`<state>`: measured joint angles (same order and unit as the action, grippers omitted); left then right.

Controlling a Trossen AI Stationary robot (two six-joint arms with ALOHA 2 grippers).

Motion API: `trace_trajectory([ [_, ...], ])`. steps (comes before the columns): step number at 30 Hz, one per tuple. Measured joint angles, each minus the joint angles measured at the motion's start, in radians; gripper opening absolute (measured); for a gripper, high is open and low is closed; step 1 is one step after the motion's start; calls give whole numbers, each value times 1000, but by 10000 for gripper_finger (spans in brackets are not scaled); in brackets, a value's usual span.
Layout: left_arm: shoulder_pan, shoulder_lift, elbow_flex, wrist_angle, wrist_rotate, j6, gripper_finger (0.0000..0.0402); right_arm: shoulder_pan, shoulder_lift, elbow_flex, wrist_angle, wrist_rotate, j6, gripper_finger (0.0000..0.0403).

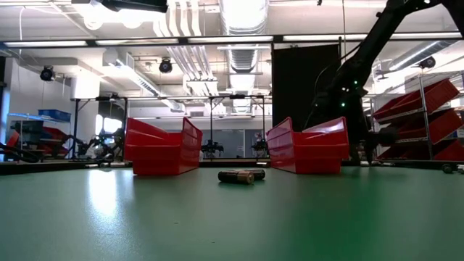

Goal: Sort batteries
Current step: Put the silver battery into the right red bin

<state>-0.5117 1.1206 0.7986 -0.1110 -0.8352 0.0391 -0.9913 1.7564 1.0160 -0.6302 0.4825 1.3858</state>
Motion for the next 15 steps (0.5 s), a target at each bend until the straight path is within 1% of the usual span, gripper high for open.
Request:
trace_trajectory([
  [2,0,0,0,-3,0,0,180,9,1,-9,-30,0,24,129],
  [7,0,0,0,-3,0,0,180,26,3,-16,-31,-1,14,122],
  [9,0,0,0,-3,0,0,180,37,2,-20,-47,-7,37,118],
  [12,0,0,0,-3,0,0,180,58,-2,-34,-83,7,79,112],
  [15,0,0,0,-3,0,0,180,65,-5,-52,-92,23,83,107],
])
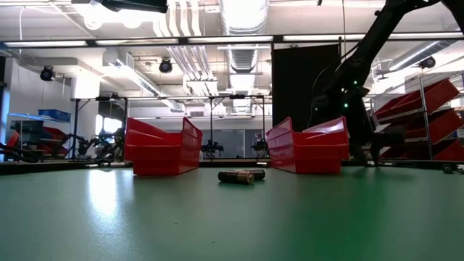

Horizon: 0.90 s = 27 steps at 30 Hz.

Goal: Sort batteries
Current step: Put the silver battery into the right red bin

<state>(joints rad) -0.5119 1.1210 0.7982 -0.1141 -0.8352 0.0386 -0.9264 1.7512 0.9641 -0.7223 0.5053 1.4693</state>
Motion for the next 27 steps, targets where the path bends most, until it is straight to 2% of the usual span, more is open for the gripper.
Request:
trace_trajectory([
  [8,0,0,0,-22,0,-20,180,0,-8,-22,-2,25,36,100],
  [17,0,0,0,-26,0,-22,180,-3,-6,-29,-16,98,23,108],
  [27,0,0,0,-26,0,-22,180,-3,-6,-29,-5,117,-20,84],
])
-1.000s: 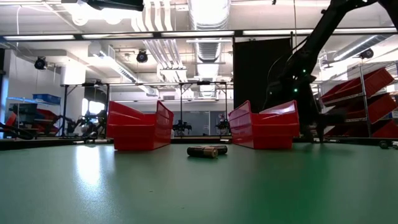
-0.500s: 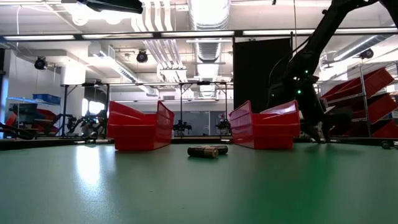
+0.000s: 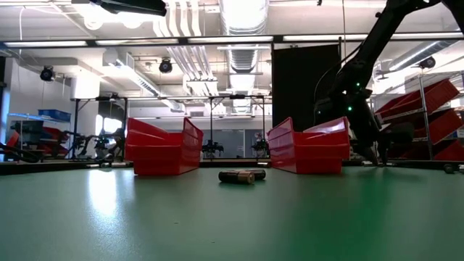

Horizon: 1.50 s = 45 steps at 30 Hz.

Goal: Sort batteries
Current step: Put the silver battery into the right red bin

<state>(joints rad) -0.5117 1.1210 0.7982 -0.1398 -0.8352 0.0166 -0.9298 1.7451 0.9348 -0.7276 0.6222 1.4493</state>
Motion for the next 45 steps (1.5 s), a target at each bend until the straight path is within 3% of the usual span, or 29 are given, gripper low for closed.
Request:
trace_trajectory([
  [8,0,0,0,0,0,0,180,0,10,0,9,-36,-59,59],
  [28,0,0,0,-4,0,3,180,35,-18,0,-28,-114,-179,39],
  [45,0,0,0,-26,0,-17,180,274,-139,-5,-110,-170,-249,38],
])
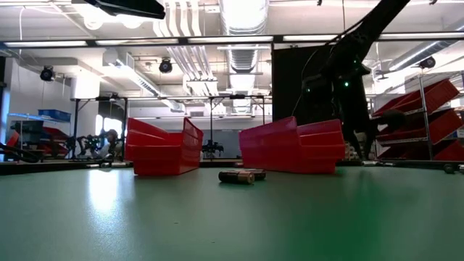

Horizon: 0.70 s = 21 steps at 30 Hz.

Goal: Sort batteries
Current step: Put the silver battery into the right red bin

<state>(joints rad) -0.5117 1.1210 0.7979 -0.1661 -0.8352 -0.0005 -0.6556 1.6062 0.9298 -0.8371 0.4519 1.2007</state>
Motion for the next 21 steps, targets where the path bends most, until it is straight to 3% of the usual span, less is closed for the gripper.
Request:
trace_trajectory([
  [8,0,0,0,-4,0,-1,180,3,-93,0,3,18,-24,38],
  [16,4,0,0,-8,0,-11,180,100,-273,24,39,91,-263,38],
  [21,25,0,-5,3,0,-17,180,208,-317,60,173,4,-422,38],
])
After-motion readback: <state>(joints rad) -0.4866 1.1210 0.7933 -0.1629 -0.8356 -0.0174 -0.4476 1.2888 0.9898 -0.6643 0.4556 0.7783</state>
